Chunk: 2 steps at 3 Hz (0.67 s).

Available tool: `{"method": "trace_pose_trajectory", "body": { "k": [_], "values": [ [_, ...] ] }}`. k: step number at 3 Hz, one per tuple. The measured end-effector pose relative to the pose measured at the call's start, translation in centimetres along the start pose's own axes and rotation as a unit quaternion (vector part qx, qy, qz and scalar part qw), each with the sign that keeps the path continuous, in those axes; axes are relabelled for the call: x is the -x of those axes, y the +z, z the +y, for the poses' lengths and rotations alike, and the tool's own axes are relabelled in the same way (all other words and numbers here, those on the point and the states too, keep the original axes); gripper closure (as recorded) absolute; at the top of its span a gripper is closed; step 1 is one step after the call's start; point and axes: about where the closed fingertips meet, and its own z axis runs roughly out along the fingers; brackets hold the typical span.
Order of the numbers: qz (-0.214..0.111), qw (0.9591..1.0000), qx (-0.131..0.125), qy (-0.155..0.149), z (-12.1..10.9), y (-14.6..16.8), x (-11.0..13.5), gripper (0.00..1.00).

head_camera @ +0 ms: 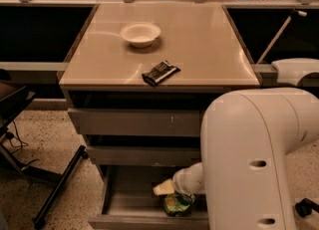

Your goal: Pick green rice chip bag from bottom drawer and place on counter

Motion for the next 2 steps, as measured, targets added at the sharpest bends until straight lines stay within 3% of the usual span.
{"method": "trace_pose_trajectory", "body": {
  "k": [1,2],
  "values": [
    [0.016,0.9961,-0.017,0.085,2.5,-1.2,-6.4,0.00],
    [0.026,0.9938,-0.037,0.101,2.5,-2.4,-9.5,0.00]
  ]
}}
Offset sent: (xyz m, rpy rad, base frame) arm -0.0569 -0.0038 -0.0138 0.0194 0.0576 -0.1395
